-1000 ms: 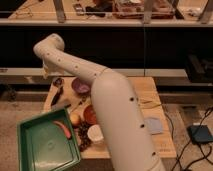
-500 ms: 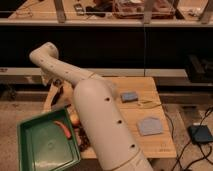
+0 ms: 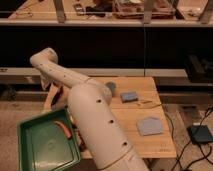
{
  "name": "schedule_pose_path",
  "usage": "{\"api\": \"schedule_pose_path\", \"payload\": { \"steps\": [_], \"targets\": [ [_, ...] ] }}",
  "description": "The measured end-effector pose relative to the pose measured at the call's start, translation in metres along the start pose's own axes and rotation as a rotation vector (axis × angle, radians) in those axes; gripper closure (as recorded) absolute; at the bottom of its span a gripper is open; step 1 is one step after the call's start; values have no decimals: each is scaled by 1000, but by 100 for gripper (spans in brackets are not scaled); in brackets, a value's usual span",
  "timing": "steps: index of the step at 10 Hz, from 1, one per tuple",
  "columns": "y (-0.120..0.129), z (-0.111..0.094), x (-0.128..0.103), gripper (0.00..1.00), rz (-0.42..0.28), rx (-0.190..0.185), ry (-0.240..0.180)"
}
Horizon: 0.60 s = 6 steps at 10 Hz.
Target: Place brush in paper cup
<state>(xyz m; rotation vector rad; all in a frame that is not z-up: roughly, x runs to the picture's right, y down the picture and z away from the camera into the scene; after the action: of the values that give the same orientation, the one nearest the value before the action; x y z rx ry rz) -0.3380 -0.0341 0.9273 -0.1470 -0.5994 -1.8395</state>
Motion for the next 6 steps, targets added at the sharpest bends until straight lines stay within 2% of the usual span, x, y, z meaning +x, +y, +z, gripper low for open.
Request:
{"api": "schedule_pose_path", "payload": {
  "steps": [4, 6],
  "targets": [
    [1, 29, -6, 35, 85, 8, -33],
    [11, 40, -7, 35, 125, 7, -43]
  ]
}}
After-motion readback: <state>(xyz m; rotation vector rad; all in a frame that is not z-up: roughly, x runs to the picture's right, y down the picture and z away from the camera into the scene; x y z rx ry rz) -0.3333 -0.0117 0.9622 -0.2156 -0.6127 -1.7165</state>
